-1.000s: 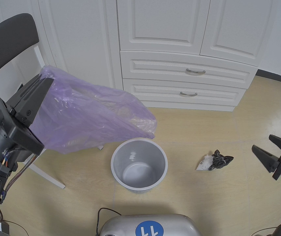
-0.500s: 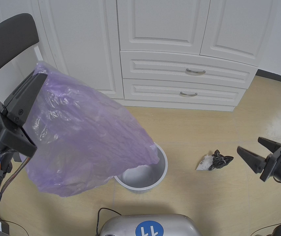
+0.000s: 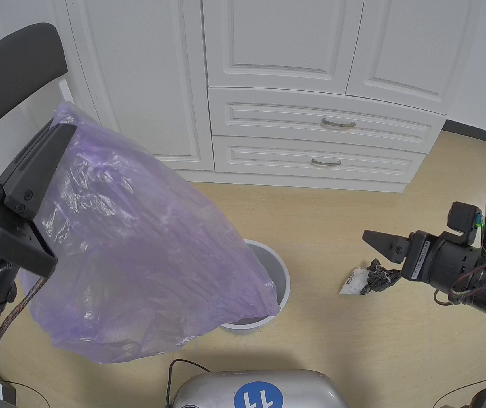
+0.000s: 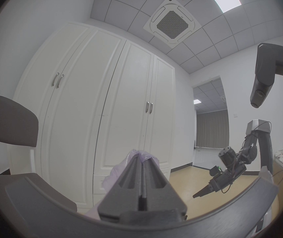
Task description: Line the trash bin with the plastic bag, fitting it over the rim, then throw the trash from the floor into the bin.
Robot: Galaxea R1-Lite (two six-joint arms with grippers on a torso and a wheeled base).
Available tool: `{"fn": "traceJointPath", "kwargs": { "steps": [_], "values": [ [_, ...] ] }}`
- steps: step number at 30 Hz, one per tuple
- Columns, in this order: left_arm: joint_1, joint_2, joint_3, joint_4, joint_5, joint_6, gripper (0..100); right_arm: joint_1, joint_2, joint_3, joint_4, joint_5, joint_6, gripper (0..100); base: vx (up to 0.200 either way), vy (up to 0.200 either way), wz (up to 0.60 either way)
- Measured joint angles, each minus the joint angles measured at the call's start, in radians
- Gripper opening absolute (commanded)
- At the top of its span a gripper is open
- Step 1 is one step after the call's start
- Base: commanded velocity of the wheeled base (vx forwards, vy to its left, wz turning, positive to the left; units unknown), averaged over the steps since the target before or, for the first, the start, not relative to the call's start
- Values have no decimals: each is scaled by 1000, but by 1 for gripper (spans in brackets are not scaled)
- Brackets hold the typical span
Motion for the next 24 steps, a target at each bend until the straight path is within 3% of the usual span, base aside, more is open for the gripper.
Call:
{"fn": "traceJointPath", "kwargs": {
  "steps": [6,10,13,18,24],
  "values": [
    [-2,-7,-1,0,-4,4,0,4,61,-182,280,53,187,100,0,0,0],
    [-3,-14,-4,-1,-6,15,0,2,71,-296,482,210,269,100,0,0,0],
    [-5,-19,-6,-1,-7,23,0,0,68,-330,550,331,259,100,0,0,0],
    [-13,-31,-11,-4,-8,30,0,-1,59,-275,517,395,192,100,0,0,0],
    [-42,-42,-30,-24,-9,27,0,2,55,-111,263,433,141,100,0,0,0]
  ]
}}
